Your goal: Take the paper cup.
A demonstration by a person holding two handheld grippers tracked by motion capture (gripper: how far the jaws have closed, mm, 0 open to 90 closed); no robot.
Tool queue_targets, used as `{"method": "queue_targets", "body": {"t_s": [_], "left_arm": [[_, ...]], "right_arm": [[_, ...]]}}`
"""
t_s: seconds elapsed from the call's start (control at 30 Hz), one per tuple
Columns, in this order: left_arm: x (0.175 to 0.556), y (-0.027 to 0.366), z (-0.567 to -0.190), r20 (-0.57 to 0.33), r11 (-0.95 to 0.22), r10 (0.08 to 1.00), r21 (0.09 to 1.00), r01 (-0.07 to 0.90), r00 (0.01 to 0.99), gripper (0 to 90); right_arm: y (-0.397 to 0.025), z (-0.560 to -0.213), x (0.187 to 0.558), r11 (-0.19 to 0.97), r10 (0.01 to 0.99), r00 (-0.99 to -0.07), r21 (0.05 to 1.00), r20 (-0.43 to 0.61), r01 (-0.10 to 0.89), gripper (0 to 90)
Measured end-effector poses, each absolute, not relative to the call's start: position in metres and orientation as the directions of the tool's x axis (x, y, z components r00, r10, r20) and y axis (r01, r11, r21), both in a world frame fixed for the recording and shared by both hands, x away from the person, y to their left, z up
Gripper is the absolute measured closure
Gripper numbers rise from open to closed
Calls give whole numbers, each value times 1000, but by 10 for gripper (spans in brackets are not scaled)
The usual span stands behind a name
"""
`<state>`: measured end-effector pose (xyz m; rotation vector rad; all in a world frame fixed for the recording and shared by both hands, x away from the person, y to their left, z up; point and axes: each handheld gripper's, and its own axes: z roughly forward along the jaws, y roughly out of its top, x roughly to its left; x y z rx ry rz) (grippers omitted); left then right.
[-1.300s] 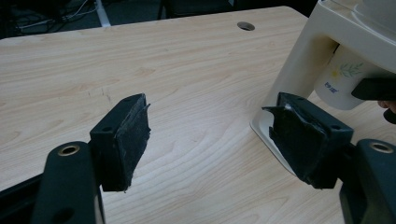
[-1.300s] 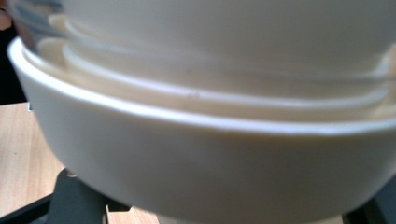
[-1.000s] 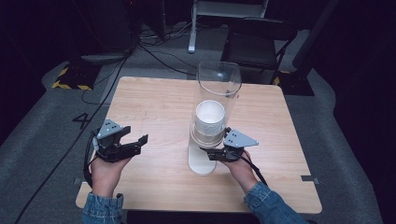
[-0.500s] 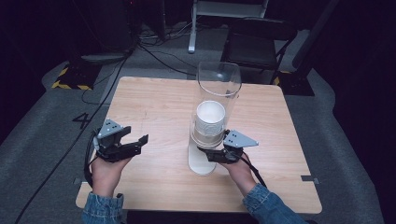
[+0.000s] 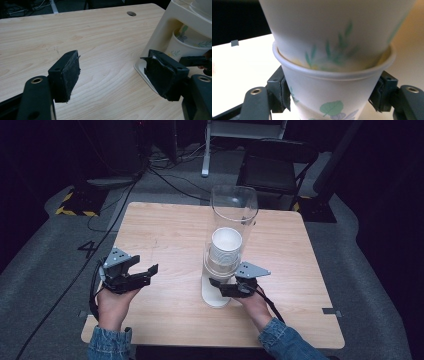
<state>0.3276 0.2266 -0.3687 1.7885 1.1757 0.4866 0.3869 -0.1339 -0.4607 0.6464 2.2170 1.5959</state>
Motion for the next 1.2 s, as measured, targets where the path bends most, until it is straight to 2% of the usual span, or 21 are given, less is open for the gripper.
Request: {"method": "queue_targets", "body": {"t_s": [0.4, 1.2], "left_arm": [[329, 225, -369, -159, -126, 868, 847, 517, 471, 278], [338, 218, -369, -166, -132, 854, 847, 514, 494, 278]], "right_arm": [[-136, -463, 385, 306, 539, -841, 939, -32, 161, 304], [-144, -482, 379, 374, 534, -845, 892, 17, 254, 302]]}}
